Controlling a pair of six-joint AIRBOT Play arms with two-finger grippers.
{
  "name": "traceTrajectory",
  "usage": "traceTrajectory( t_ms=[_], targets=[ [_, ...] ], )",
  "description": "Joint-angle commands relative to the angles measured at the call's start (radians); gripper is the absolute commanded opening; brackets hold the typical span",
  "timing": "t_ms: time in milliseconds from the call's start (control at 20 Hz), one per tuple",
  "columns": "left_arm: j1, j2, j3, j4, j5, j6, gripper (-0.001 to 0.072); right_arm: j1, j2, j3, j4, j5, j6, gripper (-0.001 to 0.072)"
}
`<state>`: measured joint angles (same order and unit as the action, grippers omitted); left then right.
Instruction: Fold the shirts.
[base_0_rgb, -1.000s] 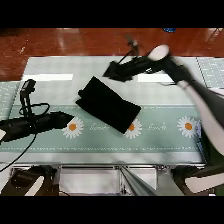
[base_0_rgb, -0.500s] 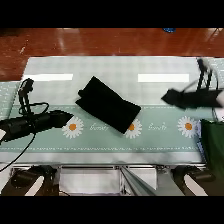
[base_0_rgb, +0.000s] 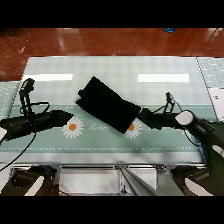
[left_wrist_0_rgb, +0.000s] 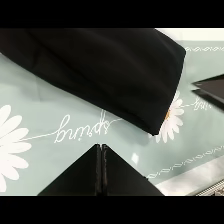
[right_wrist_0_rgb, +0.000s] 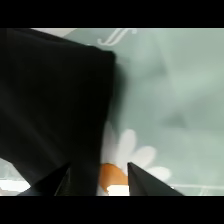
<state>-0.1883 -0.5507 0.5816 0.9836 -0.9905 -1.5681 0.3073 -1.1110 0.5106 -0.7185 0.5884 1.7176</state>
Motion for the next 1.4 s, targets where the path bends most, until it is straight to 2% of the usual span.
traceTrajectory(
  t_ms=[0,150,200,300,500,700,850,1000,1200,1350],
  targets=[
    [0.001,-0.003,-0.013,0.000,0.001,0.000,0.0024,0.043,-0.171,0.067,0.202,0.020,-0.146,0.0409],
    [0.001,-0.003,-0.049,0.000,0.000,0.000,0.0024,0.093,-0.277,0.140,0.224,0.049,-0.169,0.0403],
    [0.001,-0.003,-0.062,0.000,0.000,-0.001,0.0024,0.106,-0.304,0.170,0.224,0.058,-0.179,0.0311],
    [0.001,-0.003,-0.075,0.000,-0.004,-0.001,0.0024,0.114,-0.330,0.235,0.230,0.060,-0.230,0.0027],
    [0.001,-0.003,-0.076,0.000,-0.002,0.000,0.0024,0.111,-0.329,0.467,0.255,0.129,-0.410,0.0018],
    [0.001,-0.003,-0.076,0.000,0.008,-0.001,0.0025,0.096,-0.329,0.771,0.226,0.192,-0.427,0.0018],
    [0.001,-0.003,-0.076,0.000,0.008,-0.001,0.0025,0.026,-0.329,0.959,0.187,0.285,-0.378,0.0018],
    [0.001,-0.003,-0.076,0.000,0.008,-0.001,0.0024,-0.090,-0.325,1.125,0.067,0.437,-0.278,0.0018],
    [0.001,-0.003,-0.076,0.000,0.017,0.000,0.0025,-0.281,-0.264,1.255,-0.114,0.624,-0.177,0.0018],
    [0.001,-0.003,-0.076,0.000,0.032,0.000,0.0025,-0.480,-0.187,1.273,-0.121,0.727,-0.164,0.0018]
  ],
)
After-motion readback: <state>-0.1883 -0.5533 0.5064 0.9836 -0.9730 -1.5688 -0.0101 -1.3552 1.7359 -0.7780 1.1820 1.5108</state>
